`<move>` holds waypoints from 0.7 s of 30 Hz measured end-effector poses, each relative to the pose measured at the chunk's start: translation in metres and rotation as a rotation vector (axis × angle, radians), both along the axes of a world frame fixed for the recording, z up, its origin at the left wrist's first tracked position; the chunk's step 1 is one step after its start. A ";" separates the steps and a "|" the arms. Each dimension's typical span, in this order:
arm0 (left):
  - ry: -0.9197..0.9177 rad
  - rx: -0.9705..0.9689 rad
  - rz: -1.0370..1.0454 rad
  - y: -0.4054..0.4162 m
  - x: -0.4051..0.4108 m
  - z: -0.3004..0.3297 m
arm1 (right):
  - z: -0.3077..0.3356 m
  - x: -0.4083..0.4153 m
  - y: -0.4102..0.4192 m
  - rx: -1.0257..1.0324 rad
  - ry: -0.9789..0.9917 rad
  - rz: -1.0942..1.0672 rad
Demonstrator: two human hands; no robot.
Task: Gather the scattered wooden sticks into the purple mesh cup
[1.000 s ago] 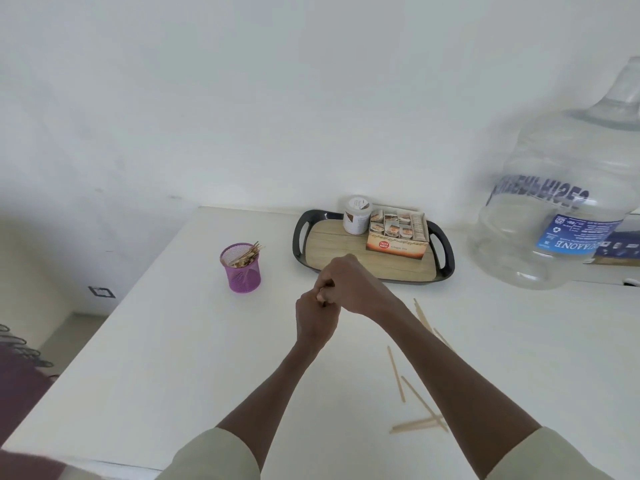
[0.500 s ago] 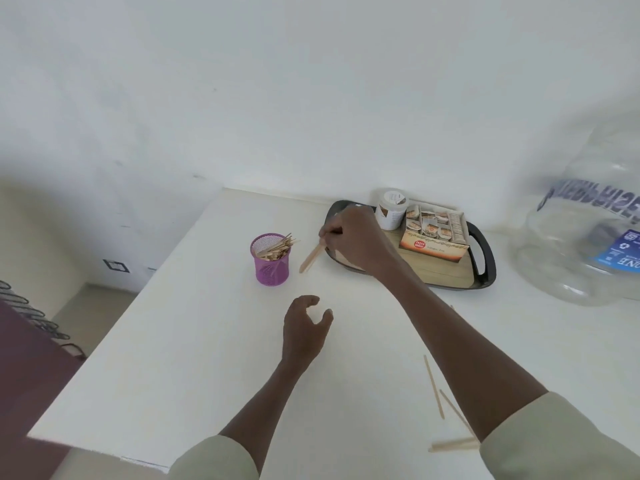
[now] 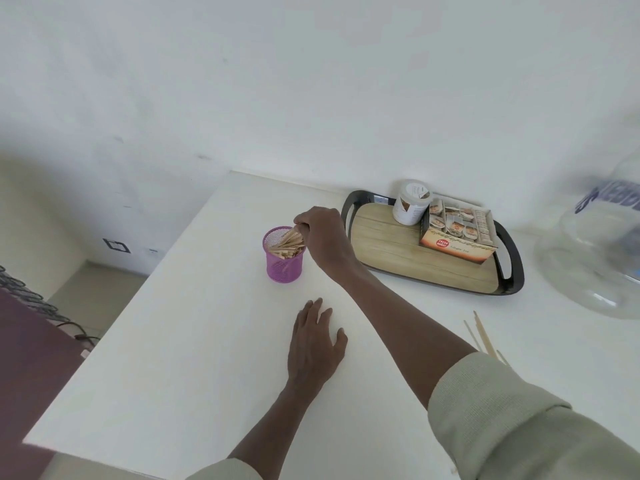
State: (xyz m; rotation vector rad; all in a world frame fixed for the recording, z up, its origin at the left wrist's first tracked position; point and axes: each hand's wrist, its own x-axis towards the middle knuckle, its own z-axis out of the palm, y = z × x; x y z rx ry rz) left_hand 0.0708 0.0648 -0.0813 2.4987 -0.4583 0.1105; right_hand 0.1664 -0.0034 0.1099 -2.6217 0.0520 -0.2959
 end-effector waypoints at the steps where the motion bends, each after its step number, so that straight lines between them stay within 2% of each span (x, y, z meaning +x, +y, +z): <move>1: -0.005 0.001 0.003 0.000 0.000 0.000 | -0.002 0.003 0.001 -0.016 0.026 -0.001; 9: -0.025 0.011 0.005 -0.001 0.001 0.001 | -0.005 0.020 0.003 -0.106 0.165 0.100; 14: -0.028 0.018 0.010 -0.001 0.001 0.003 | 0.002 0.018 0.002 -0.206 0.102 0.119; 21: -0.006 0.011 0.011 -0.001 0.001 0.006 | 0.014 -0.009 -0.018 -0.057 -0.017 0.135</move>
